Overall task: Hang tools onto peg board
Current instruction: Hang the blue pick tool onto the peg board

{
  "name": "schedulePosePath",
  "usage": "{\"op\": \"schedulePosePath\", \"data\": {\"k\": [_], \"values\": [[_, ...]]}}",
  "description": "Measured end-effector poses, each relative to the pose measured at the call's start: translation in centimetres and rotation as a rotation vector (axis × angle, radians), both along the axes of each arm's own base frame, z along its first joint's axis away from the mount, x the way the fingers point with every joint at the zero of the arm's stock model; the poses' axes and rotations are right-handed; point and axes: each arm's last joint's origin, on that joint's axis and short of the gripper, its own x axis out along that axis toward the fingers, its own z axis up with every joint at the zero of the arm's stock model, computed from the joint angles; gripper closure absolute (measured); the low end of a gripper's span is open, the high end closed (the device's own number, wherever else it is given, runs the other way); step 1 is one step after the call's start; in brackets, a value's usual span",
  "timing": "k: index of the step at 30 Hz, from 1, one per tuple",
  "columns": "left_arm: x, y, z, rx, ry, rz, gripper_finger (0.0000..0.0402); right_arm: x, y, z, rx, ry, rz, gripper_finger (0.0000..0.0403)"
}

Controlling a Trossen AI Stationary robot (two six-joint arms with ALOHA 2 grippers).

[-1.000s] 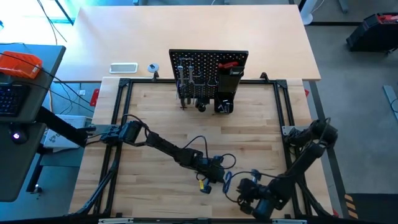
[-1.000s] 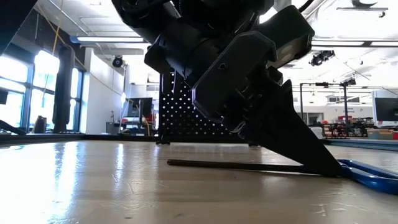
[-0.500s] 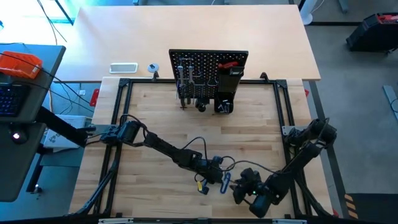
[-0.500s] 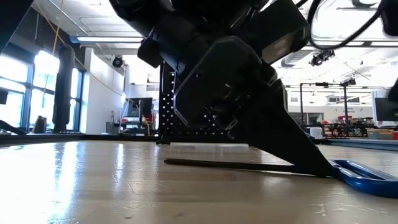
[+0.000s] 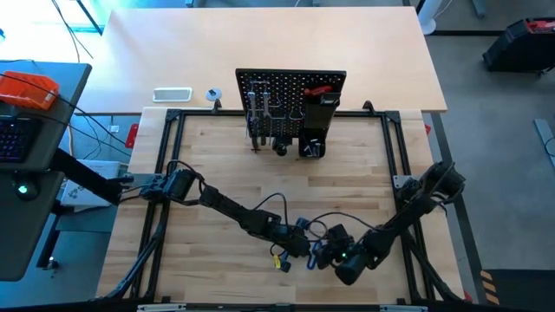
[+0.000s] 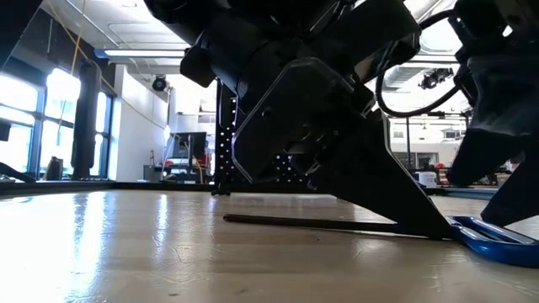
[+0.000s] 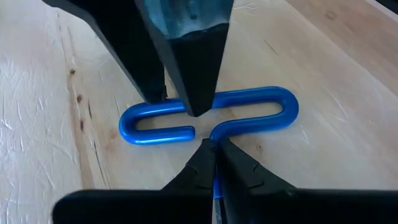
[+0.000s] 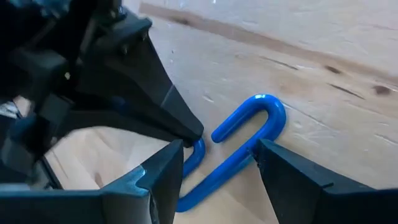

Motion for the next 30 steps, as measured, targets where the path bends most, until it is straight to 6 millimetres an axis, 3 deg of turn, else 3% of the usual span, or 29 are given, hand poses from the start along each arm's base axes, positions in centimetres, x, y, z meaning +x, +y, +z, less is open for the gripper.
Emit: {"op": "schedulePosePath", "data": {"k": [9, 22, 25, 30], "values": [[-0.1, -0.1, 0.6, 0.01, -0.009, 0.043, 0.0399, -0.6, 0.6, 0.0, -0.029, -0.02, 0.019, 0.0201], [-1.2, -0.1, 6.6, -0.048, -0.053, 0.049, 0.0298, -1.5, 1.6, 0.2, -0.058, -0.064, 0.037, 0.0201], [-1.7, 0.0, 6.2, -0.005, 0.003, 0.047, 0.0287, -1.6, 1.7, 0.2, -0.058, -0.065, 0.041, 0.0201], [-3.2, 1.6, 3.8, 0.09, 0.212, 0.068, 0.0282, -1.9, 2.0, 0.2, -0.036, -0.071, 0.027, 0.0201]]}}
